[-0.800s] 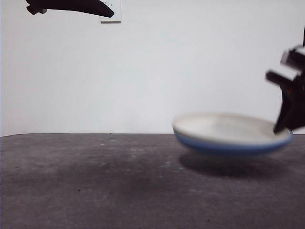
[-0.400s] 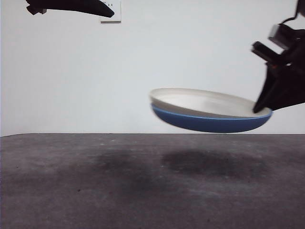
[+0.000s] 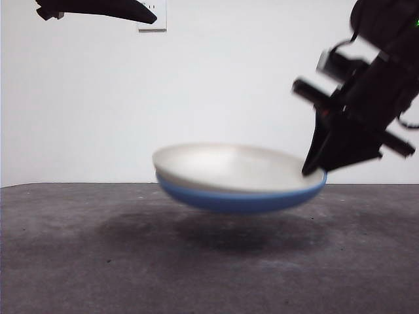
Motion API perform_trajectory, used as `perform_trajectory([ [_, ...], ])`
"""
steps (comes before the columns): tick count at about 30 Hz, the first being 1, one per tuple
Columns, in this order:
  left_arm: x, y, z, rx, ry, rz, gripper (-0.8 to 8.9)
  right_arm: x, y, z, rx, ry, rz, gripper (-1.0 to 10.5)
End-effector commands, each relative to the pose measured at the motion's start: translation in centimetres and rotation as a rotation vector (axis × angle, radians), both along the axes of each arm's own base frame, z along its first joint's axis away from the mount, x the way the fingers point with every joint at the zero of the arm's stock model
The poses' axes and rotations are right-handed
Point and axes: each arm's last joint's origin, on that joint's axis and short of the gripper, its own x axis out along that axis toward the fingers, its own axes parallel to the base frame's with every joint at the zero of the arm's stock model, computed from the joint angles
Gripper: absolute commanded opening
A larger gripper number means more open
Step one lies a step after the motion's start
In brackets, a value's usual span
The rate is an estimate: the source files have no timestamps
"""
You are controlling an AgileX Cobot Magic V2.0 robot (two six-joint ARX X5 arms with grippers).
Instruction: Pick up the white plate, put it on the blue plate, put it on desk
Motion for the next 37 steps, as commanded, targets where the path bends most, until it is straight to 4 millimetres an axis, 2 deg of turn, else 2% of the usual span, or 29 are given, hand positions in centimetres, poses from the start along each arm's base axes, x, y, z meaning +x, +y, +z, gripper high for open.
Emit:
perform_trajectory([
  [1, 0.0, -0.2, 0.4, -0.013, -0.011, -0.008, 3.43, 0.9, 0.7, -0.6, 0.033, 0.008, -0.024, 0.1],
  [7, 0.0, -0.2, 0.4, -0.014, -0.012, -0.008, 3.43, 2.1, 1.1, -2.1, 0.046, 0.041, -0.044, 0.1],
  [17, 0.0, -0.2, 0.4, -0.013, -0.009, -0.008, 3.43, 3.9, 2.7, -2.6, 0.037, 0.06, -0.019, 0.1],
  [24, 0.0, -0.2, 0.4, -0.012, -0.009, -0.008, 3.43, 3.9, 2.6, -3.5, -0.007, 0.096, -0.03, 0.1],
  [31, 0.0, -0.2, 0.4, -0.012, -0.008, -0.008, 3.43, 3.9, 2.6, -3.6, -0.025, 0.098, -0.036, 0.1],
  [33, 0.0, -0.2, 0.3, -0.011, -0.007, -0.008, 3.43, 3.8, 2.6, -3.6, -0.027, 0.103, -0.035, 0.6],
  [36, 0.0, -0.2, 0.3, -0.008, -0.004, -0.008, 3.43, 3.8, 2.6, -3.6, -0.029, 0.109, -0.037, 2.1],
  [37, 0.0, -0.2, 0.3, -0.006, -0.001, -0.008, 3.43, 3.8, 2.6, -3.6, -0.029, 0.109, -0.039, 2.1],
])
